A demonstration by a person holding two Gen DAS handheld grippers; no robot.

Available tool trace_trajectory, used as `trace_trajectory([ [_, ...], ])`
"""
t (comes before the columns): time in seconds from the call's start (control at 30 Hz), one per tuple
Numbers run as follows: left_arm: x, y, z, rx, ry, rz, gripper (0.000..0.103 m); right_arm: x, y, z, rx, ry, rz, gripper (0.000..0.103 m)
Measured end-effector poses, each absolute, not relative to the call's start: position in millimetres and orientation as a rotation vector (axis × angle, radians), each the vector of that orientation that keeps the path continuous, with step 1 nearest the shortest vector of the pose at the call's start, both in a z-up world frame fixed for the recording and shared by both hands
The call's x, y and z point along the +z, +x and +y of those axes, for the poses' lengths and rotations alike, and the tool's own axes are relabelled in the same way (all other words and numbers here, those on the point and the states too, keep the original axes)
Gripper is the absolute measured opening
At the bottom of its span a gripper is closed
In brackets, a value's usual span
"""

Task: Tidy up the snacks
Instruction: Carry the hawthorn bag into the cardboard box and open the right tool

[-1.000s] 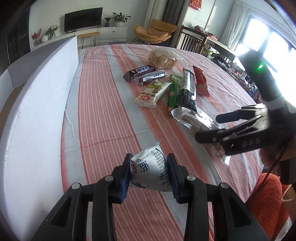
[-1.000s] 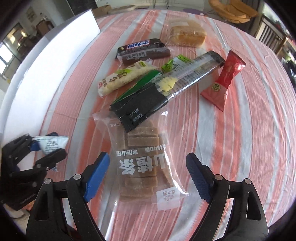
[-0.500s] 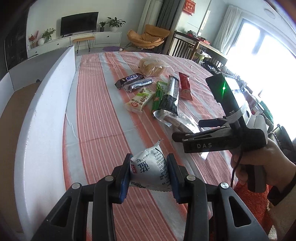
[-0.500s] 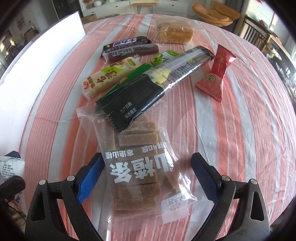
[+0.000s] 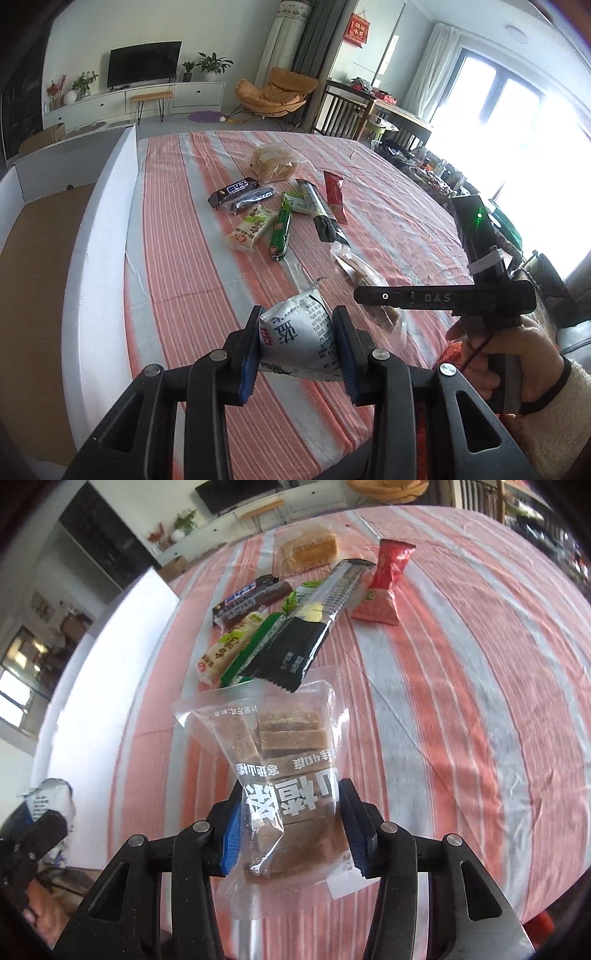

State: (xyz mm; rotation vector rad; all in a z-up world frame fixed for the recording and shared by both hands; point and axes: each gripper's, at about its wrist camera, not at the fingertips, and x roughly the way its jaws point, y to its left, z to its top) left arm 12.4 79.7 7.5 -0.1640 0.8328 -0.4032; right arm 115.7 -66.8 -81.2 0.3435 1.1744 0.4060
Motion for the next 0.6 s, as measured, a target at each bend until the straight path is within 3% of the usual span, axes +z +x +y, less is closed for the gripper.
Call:
trace_trajectory([
  [0.3,27,10,83,-0.428,-0.208,0.803,0.036,-83,98,-84,0.622,0.859,1.124,0.049],
  [0.5,30,7,92,-0.405,-0.222,0.798,0.036,-67,90,-90,0.723,1.013,1.066,0.049],
  [0.6,33,5,100,-0.393,-0.236,0.790,0.036,-51,70,-96,0.714,0.961,1.055,0.049],
])
